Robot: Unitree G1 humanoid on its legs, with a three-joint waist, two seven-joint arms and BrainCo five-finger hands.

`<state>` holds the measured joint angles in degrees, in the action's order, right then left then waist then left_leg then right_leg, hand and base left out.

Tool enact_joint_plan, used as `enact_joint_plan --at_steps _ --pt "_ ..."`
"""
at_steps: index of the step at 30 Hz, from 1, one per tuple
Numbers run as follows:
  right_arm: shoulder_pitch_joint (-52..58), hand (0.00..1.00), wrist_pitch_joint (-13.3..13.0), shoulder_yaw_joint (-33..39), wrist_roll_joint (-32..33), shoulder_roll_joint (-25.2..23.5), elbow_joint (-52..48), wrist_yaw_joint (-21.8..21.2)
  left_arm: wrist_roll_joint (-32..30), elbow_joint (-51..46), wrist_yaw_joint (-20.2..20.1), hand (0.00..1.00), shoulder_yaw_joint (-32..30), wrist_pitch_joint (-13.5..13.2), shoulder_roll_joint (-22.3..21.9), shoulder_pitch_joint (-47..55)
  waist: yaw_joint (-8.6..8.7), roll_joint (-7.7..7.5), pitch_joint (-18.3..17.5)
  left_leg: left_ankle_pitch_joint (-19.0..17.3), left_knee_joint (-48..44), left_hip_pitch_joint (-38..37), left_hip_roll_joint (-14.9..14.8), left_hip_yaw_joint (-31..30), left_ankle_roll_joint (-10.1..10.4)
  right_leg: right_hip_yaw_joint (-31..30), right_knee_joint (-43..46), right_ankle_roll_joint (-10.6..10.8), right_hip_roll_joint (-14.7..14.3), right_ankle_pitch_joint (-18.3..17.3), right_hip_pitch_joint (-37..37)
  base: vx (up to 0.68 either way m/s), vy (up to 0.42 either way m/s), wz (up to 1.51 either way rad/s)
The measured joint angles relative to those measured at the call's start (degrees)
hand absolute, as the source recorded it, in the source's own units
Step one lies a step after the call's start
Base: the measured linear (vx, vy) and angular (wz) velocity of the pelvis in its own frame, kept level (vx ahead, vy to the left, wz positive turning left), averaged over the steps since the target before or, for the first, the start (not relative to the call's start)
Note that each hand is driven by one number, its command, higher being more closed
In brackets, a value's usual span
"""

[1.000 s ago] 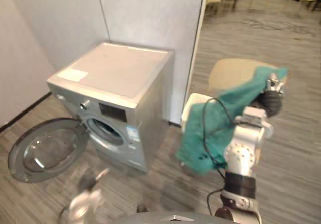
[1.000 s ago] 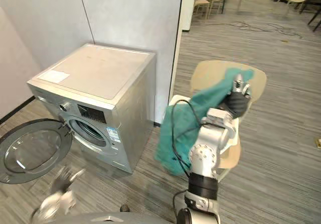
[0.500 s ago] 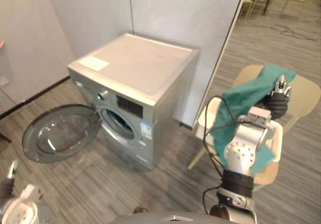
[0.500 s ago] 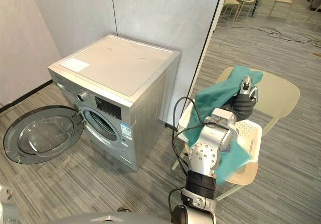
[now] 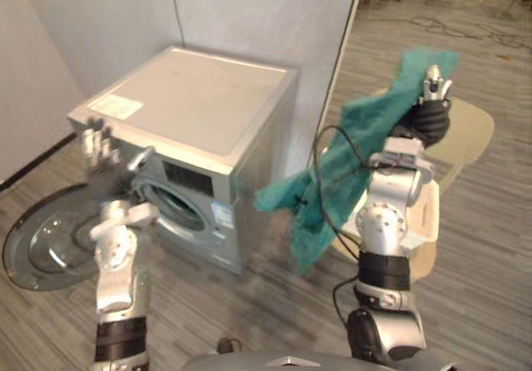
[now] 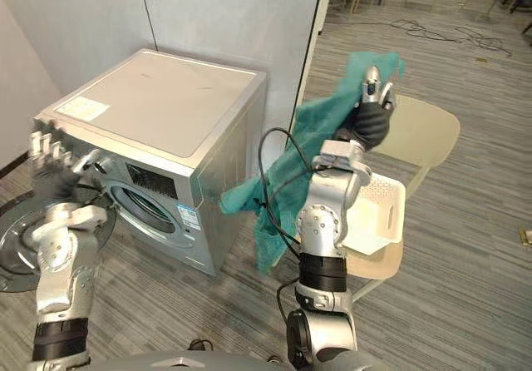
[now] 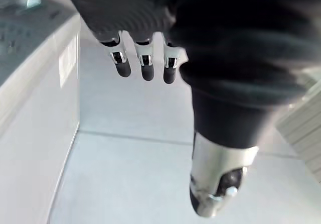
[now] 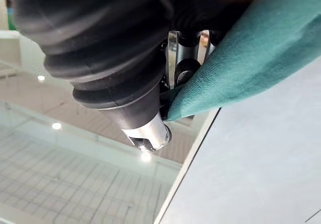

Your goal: Pick up the laundry basket with both hands and put the clothes into the washing machine.

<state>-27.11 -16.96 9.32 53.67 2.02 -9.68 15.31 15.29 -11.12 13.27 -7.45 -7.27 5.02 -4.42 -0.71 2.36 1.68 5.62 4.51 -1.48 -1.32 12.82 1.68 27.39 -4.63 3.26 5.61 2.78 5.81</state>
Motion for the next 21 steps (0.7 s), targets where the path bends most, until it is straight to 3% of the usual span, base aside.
enact_joint_plan --at_steps 9,21 --pt "-9.1 1.00 1.0 -6.6 0.1 2.6 2.4 0.2 5.9 10.5 -5.5 0.00 19.4 2.8 4.0 -16.4 2.13 0.17 0.7 -0.1 0.0 0.5 -0.2 2.9 0.2 -2.7 0.0 -0.3 -0.1 1.1 -2.0 0.00 0.019 -0.16" --pt "-13.4 1.00 0.9 -8.5 0.1 4.8 2.5 2.3 8.3 24.1 -6.4 0.00 28.4 6.0 2.6 -29.6 4.41 0.23 0.7 0.2 0.0 1.6 -0.4 4.5 -0.2 -4.8 0.0 -0.6 -0.4 2.1 -4.3 -0.01 0.010 -0.10"
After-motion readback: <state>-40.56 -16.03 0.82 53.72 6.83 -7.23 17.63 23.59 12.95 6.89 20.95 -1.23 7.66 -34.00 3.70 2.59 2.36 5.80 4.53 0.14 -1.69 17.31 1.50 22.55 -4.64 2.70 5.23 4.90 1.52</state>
